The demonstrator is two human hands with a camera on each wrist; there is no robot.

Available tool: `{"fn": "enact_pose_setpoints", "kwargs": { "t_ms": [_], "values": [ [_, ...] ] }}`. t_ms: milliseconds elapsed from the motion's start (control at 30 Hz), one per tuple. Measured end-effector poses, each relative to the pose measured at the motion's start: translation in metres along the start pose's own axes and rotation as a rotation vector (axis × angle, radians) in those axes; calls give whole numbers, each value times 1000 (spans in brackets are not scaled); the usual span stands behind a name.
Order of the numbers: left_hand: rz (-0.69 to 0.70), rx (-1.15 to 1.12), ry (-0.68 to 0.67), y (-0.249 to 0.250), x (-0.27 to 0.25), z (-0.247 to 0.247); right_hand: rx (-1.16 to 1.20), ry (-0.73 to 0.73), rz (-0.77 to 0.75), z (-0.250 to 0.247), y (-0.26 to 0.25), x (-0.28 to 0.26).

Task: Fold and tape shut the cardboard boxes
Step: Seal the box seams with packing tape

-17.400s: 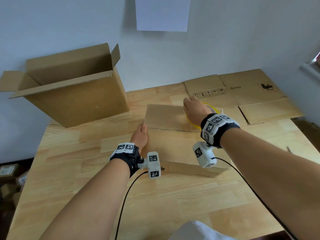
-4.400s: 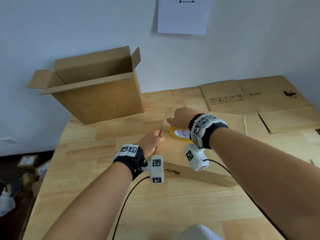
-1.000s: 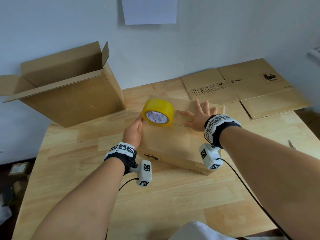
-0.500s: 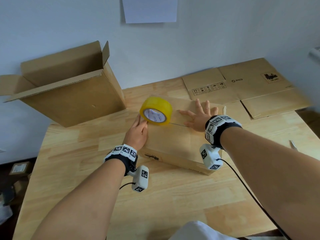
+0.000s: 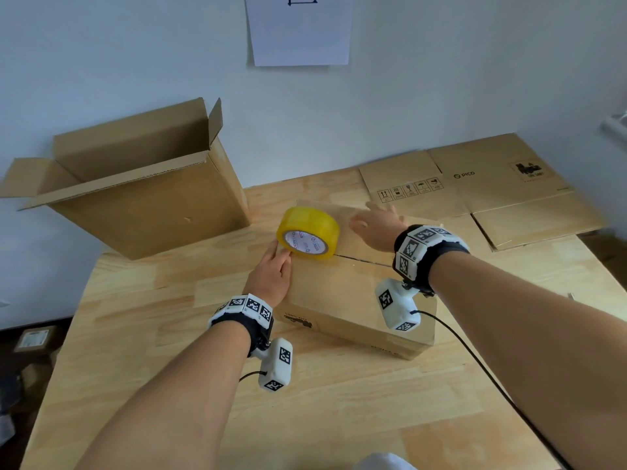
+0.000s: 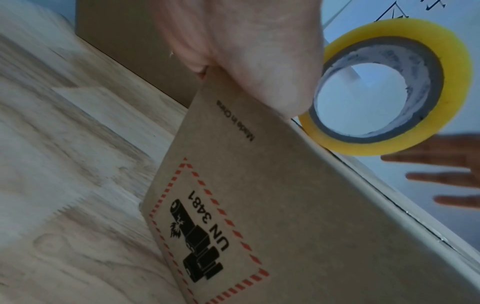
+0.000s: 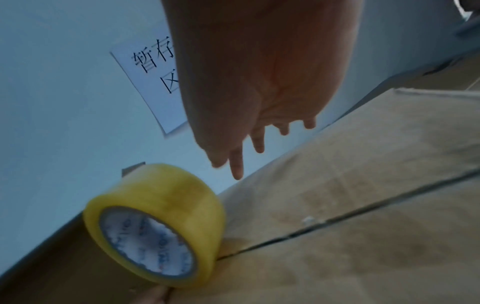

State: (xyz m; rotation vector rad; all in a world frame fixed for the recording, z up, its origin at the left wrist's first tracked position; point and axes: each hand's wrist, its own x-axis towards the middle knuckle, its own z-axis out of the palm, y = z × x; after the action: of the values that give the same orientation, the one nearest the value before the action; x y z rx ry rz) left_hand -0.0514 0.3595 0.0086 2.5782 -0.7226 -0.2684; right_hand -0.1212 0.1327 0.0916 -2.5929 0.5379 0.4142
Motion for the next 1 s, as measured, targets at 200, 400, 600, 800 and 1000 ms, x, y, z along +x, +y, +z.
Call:
{"fn": "enact_pose_setpoints", "kwargs": {
  "t_ms": [200, 400, 600, 800, 1000],
  "values": [
    [30, -7, 17, -5, 1, 4, 579, 19, -60, -8, -41, 0],
    [29, -8, 21, -6, 1, 5, 356, -31, -72, 2, -49, 0],
    [23, -19, 21, -1, 0, 2, 289, 29, -100, 6, -48, -2],
    [-15, -47, 8, 0, -1, 0, 366, 31, -95, 12, -54, -6],
    [-36, -59, 10, 2, -2, 0, 460, 62, -31, 7, -40, -5]
  ]
}}
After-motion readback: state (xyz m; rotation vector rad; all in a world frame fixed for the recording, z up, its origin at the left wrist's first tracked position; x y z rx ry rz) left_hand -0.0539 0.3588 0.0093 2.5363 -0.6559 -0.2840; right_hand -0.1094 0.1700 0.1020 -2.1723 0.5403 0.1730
